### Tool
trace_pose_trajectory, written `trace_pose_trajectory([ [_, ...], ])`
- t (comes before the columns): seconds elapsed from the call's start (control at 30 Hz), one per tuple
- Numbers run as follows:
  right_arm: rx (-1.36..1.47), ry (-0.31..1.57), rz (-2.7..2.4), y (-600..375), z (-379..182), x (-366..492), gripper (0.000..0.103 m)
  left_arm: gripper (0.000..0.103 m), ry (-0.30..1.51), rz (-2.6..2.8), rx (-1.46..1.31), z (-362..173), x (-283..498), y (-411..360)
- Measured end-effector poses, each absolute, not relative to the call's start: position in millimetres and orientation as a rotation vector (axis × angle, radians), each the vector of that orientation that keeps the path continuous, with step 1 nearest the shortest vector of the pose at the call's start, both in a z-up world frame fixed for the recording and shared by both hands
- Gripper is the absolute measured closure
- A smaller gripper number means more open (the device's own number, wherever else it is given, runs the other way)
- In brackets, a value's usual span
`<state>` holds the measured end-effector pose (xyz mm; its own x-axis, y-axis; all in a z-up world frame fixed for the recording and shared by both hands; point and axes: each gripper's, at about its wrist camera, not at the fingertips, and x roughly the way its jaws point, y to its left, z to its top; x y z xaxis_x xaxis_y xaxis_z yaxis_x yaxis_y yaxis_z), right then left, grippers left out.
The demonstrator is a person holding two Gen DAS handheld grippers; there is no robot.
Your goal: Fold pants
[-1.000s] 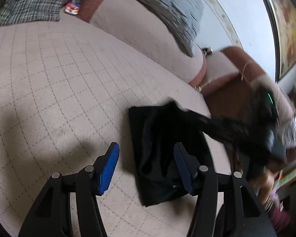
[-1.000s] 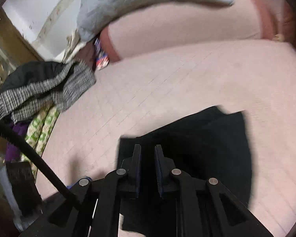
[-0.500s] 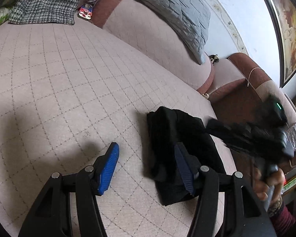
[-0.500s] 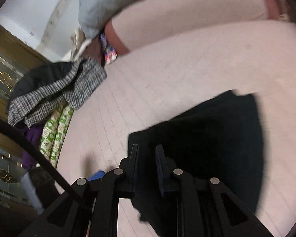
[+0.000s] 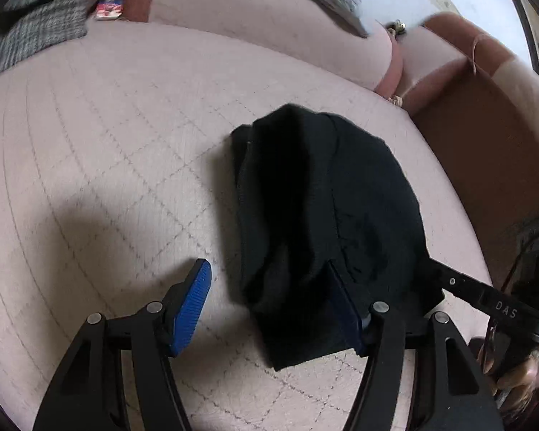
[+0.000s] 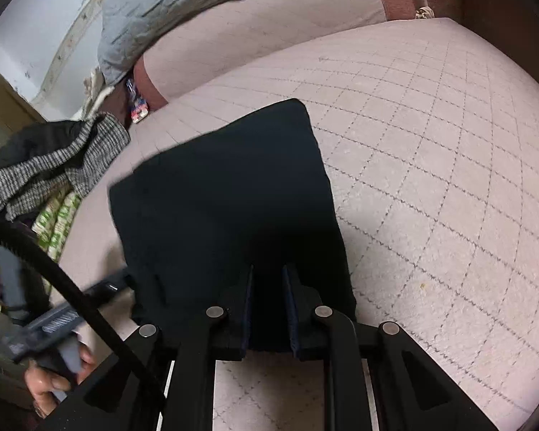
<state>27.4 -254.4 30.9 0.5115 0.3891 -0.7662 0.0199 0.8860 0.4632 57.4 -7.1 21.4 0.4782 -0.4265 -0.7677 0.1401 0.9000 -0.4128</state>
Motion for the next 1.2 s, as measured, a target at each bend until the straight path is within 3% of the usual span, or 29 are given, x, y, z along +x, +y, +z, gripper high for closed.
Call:
trace_pose_trajectory([
  [0.07, 0.448, 0.992, 0.241, -256.7, 38.4, 23.0, 0.084, 0.039, 1.037, -0.343, -0.347, 25.8, 54.2, 0.8],
  [0.2, 0.529, 0.915, 0.258, -275.3, 58.4, 7.7, 0.065, 0.039, 1.012, -0.313, -0.393, 43.0, 39.7, 17.4],
  [0.4, 0.564, 0.835, 0.217, -295.3, 69.8, -21.0, 0.064, 0.038, 0.895, -0.315, -0.382, 91.4, 17.7, 9.4],
  [0.47, 0.571, 0.836, 0.212, -294.8, 67.0, -26.0, 0.064, 0.031, 0.880, -0.356, -0.331, 103.3, 27.3, -8.1],
  [0.53, 0.580, 0.849, 0.225, -292.6, 61.3, -29.4, 0.064, 0.030, 0.883, -0.403, -0.328, 106.9, 50.3, -24.4],
  [0.8, 0.537, 0.935, 0.259, -283.7, 34.2, -34.6, 0.063, 0.030, 1.141, -0.279, -0.413, 37.5, 140.3, -37.0],
  [1.0, 0.608, 0.922, 0.261, -298.9, 32.2, -34.3, 0.063, 0.030, 1.108, -0.336, -0.470, 51.2, 117.5, -20.7],
  [1.2, 0.594, 0.873, 0.243, -300.5, 49.0, -46.7, 0.060, 0.030, 0.939, -0.280, -0.375, 95.6, 49.2, 1.0],
])
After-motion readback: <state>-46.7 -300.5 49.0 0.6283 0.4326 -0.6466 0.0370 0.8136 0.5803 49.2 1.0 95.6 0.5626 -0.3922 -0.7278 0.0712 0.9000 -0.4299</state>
